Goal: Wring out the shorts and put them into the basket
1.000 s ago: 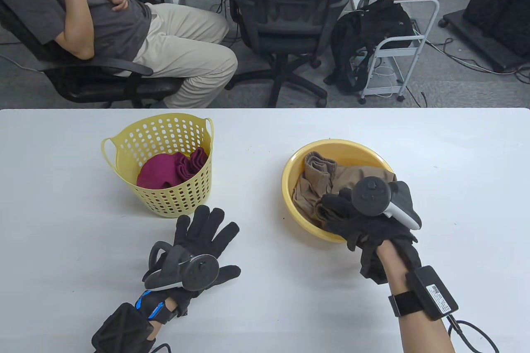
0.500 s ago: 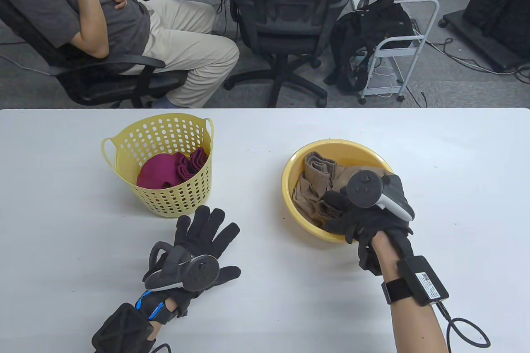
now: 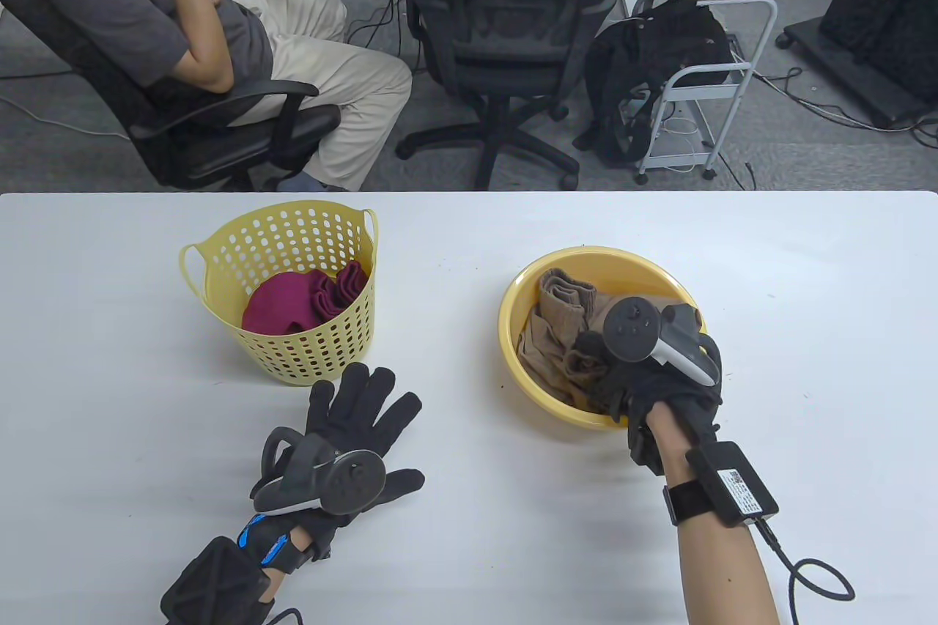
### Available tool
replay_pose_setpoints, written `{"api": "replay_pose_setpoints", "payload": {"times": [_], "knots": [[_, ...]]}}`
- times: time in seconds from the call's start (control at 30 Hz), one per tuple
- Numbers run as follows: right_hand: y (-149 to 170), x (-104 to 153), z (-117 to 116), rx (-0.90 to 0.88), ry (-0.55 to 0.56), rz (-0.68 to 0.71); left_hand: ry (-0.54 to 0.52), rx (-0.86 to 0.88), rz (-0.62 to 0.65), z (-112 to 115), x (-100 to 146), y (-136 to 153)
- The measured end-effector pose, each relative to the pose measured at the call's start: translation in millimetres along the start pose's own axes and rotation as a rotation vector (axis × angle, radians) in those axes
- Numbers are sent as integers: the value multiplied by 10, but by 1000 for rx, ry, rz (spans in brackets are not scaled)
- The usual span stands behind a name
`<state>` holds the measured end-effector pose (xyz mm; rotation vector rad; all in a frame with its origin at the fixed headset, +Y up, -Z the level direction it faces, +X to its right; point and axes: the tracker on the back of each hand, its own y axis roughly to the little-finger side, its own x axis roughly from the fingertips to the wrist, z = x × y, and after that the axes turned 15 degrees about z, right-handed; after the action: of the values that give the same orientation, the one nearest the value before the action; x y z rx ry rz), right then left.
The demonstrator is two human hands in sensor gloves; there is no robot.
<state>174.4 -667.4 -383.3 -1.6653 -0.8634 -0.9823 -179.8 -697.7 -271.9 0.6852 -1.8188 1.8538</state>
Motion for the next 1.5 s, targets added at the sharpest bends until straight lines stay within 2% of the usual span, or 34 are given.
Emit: {"api": "replay_pose_setpoints", "payload": {"times": [0.3, 0.5, 0.63, 0.87, 1.23, 1.5], "knots": [[-81, 104, 171, -31, 116, 32, -2, -1, -4, -4, 5, 14], [-193, 240, 414, -135, 242, 79, 1, -5, -2, -7, 6, 15], [-298, 323, 610, -226, 327, 109, 4, -6, -4, -4, 6, 14], [-396, 400, 795, -416, 411, 135, -2, -10, -8, -13, 14, 23], [-538, 466, 1076, -718, 516, 190, 9, 4, -23, 7, 23, 78], [-675, 484, 1266, -873, 577, 222, 6, 12, -29, 3, 30, 97]]}}
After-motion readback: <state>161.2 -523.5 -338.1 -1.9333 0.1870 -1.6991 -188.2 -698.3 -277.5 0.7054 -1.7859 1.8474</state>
